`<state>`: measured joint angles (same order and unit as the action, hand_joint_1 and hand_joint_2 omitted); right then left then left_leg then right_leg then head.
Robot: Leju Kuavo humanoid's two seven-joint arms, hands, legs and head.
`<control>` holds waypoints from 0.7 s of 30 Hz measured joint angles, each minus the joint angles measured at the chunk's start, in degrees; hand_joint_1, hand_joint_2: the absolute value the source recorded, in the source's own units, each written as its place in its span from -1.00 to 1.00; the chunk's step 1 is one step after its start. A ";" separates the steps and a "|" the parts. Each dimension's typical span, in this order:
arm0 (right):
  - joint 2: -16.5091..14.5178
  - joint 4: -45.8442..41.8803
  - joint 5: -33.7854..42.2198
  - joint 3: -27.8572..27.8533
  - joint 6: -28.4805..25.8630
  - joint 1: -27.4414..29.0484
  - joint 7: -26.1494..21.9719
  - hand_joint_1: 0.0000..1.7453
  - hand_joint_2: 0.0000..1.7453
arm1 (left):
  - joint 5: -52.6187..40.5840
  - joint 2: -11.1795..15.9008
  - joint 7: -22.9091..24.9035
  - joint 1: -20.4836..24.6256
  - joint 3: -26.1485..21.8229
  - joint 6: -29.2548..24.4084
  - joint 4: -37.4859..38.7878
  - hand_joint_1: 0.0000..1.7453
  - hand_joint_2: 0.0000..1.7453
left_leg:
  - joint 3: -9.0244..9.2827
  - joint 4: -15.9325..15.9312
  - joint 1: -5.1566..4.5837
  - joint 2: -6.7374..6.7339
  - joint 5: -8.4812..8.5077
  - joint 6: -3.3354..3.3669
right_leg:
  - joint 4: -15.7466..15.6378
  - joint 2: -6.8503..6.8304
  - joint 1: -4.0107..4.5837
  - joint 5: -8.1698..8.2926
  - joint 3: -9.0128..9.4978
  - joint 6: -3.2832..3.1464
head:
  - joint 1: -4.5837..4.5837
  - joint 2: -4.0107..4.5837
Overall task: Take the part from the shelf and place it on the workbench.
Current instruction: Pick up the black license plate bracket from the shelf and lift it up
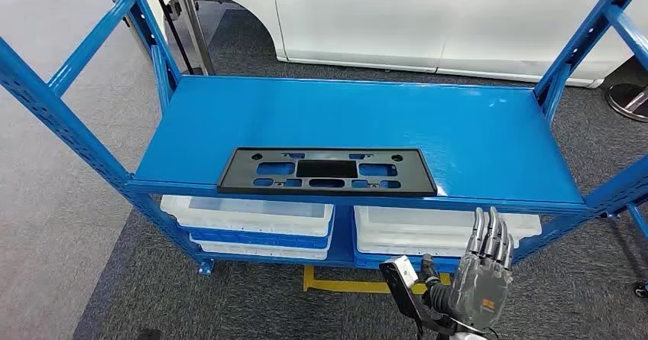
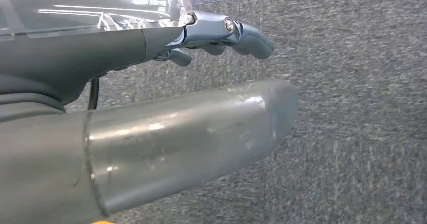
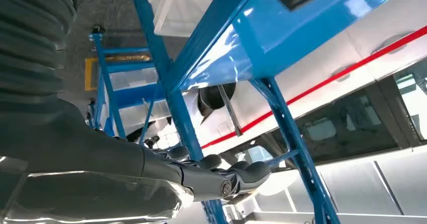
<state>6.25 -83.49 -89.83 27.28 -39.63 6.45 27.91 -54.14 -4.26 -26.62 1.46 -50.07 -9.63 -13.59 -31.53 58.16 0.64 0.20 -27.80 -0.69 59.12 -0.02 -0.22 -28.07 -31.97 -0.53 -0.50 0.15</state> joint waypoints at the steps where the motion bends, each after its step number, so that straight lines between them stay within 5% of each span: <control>1: 0.63 0.43 -0.02 1.16 0.06 -0.68 0.45 -1.00 1.00 | -0.20 0.02 0.04 0.04 0.00 0.18 0.00 -1.00 -1.00 | -0.08 0.04 0.00 0.04 0.04 0.18 | -0.04 0.00 0.02 0.06 -0.06 0.11 | -0.01 0.00; 5: 2.54 6.82 -0.13 9.38 0.58 -6.89 1.64 -1.00 1.00 | -1.72 0.33 0.53 0.47 0.03 1.57 0.02 -1.00 -1.00 | -0.27 -0.34 0.21 0.02 0.67 1.49 | 0.62 0.03 -0.11 -0.40 -0.53 1.04 | -0.04 0.00; 9: 2.58 18.35 -0.20 19.85 0.22 -14.98 1.59 -1.00 1.00 | -3.04 0.97 1.56 2.08 0.13 2.60 0.02 -1.00 -1.00 | -0.56 -0.58 0.22 -0.05 1.08 2.46 | 12.46 0.01 -0.39 -6.39 -6.15 1.65 | -0.05 0.00; 11: 2.12 21.63 -0.20 22.36 0.10 -16.64 1.44 -1.00 1.00 | -3.32 1.16 2.10 2.42 0.13 2.85 0.02 -1.00 -1.00 | -0.52 -0.52 0.05 0.15 1.06 2.50 | 14.55 0.01 -0.46 -5.99 -7.26 1.55 | -0.05 0.00; 15: 1.20 24.99 -0.20 24.26 0.02 -19.12 0.65 -1.00 1.00 | -3.43 1.34 3.06 2.77 0.13 3.08 0.03 -1.00 -1.00 | -0.33 -0.41 -0.29 0.40 0.88 2.20 | 2.46 0.03 0.14 0.64 -1.82 -0.08 | -0.05 0.00; 19: -1.36 26.93 -0.21 24.25 -0.15 -19.71 -3.10 -1.00 1.00 | -3.50 1.59 4.16 2.98 0.12 3.98 0.05 -1.00 -1.00 | -0.66 -0.41 -0.10 0.24 0.78 0.93 | -0.46 0.02 0.48 0.97 -0.97 -0.79 | -0.05 0.00; 21: -3.07 27.39 -0.20 23.71 -0.24 -19.83 -5.40 -1.00 1.00 | -3.59 1.81 4.45 3.08 0.11 4.48 0.08 -1.00 -1.00 | -1.45 1.72 -0.04 0.17 -0.85 0.34 | -1.29 -0.05 0.10 1.29 -0.48 -1.19 | -0.02 0.00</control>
<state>3.18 -56.10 -90.03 50.98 -39.86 -13.38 22.51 -57.73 -2.45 -22.17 4.54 -49.96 -5.14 -13.52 -32.98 59.89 0.60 0.37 -28.65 -0.35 57.84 -0.07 -0.12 -26.77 -32.45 -1.72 -0.52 0.15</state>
